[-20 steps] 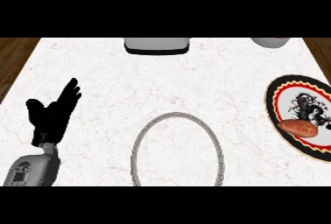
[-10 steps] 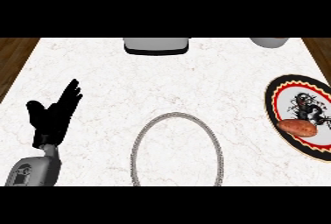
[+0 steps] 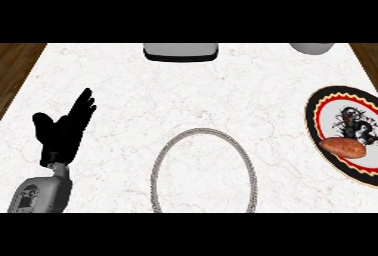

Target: Pick the sweet potato from the placemat and place it in the plate

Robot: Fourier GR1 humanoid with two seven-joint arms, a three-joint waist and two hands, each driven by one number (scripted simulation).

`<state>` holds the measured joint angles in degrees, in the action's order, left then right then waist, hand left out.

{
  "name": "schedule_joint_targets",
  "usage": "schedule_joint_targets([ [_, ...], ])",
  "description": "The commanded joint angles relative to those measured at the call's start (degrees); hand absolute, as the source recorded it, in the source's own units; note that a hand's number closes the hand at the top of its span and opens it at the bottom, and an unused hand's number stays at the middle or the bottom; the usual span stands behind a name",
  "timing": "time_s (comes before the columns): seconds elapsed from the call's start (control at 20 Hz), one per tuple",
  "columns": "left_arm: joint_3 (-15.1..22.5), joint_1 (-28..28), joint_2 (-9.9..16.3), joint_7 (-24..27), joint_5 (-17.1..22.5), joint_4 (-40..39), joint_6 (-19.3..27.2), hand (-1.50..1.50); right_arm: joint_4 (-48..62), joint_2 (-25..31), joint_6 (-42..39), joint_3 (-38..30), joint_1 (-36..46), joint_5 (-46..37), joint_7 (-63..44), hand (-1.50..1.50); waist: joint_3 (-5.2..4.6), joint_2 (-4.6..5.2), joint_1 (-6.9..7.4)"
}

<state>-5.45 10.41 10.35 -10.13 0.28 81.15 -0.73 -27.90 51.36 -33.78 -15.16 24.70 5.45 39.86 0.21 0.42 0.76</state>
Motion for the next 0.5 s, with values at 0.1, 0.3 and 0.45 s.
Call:
schedule_joint_targets([
  [0.1,-0.4,0.1,0.6,1.8,0.1,-1.8,-1.2,0.0,3.7,2.6,-10.0,-0.6,0.2,0.6,9.2,-1.5,0.04,0.22,0.32],
  [0.3,0.1,-0.9,0.2,0.9,0.2,0.5,-1.0,0.0,5.0,2.2,-7.1,0.7,-1.1,-1.0,11.8,-1.5,0.15,0.3,0.94],
  [0.45,-1.6,1.6,1.4,0.7,0.6,-2.2,-1.1,0.0,5.1,4.9,-10.1,0.2,-1.1,0.3,11.2,-1.5,0.16,0.38,0.41],
])
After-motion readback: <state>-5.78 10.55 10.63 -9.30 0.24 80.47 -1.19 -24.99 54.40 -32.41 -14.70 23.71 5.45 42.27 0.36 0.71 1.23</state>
